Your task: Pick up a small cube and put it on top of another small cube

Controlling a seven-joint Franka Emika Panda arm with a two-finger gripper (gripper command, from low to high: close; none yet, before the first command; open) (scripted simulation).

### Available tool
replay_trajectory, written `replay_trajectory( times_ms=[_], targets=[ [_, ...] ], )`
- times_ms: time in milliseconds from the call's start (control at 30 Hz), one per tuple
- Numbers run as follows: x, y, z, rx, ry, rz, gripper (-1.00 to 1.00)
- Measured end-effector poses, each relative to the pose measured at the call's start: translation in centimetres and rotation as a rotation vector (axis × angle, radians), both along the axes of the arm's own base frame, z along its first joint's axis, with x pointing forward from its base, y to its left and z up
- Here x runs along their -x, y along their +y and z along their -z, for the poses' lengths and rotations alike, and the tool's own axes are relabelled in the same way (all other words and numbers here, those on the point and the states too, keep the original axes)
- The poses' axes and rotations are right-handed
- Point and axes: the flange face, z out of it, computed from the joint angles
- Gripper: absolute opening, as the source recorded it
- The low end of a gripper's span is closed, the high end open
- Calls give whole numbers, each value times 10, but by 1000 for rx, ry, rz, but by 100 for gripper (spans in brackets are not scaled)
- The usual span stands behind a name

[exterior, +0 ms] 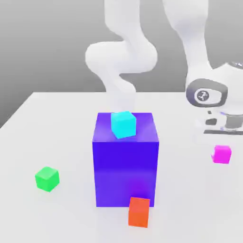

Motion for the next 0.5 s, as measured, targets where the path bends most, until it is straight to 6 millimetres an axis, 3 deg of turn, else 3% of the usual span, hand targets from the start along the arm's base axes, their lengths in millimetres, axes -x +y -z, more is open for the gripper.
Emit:
replay_trajectory(
  times_ms=[133, 267, 400, 500],
  targets=[
    [-62, -25, -7, 11, -11, 99, -100],
    [-129, -68, -23, 4, -37, 223, -100],
    [-190, -122, -50, -25, -85, 345, -100],
    [-227, -183, -74, -48, -128, 472, -100]
  ],
)
